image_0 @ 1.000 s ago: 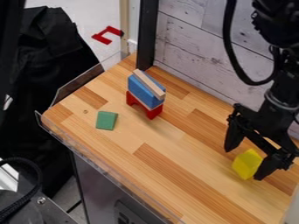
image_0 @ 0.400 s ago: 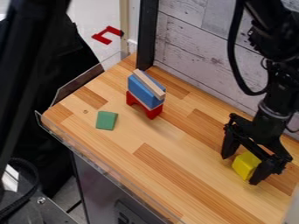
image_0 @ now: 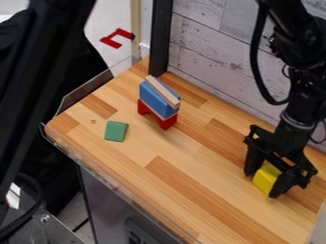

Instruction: Put the yellow cube on top of the tower

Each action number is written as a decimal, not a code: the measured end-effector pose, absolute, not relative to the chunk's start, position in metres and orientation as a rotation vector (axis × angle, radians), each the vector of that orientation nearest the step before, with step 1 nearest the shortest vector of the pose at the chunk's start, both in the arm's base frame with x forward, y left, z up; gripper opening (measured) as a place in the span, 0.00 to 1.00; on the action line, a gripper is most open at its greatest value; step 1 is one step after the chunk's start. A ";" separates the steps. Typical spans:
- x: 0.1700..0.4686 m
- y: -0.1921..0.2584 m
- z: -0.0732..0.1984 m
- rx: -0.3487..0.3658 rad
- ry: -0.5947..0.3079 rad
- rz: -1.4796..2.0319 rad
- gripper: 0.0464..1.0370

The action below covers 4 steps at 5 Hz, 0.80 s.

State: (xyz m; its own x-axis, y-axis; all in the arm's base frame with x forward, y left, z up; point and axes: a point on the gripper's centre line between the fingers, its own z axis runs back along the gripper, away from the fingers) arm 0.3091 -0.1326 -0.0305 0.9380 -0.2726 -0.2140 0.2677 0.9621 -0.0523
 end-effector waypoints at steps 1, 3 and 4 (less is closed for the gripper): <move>0.310 -0.133 -0.030 -0.040 0.215 -0.263 0.54; 0.298 -0.118 0.011 -0.057 0.146 -0.085 0.54; 0.288 -0.085 0.054 -0.065 0.050 0.137 0.54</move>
State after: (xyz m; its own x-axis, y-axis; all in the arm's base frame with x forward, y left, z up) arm 0.2882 -0.0853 0.0536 0.9894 0.1347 -0.0542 -0.1380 0.9885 -0.0615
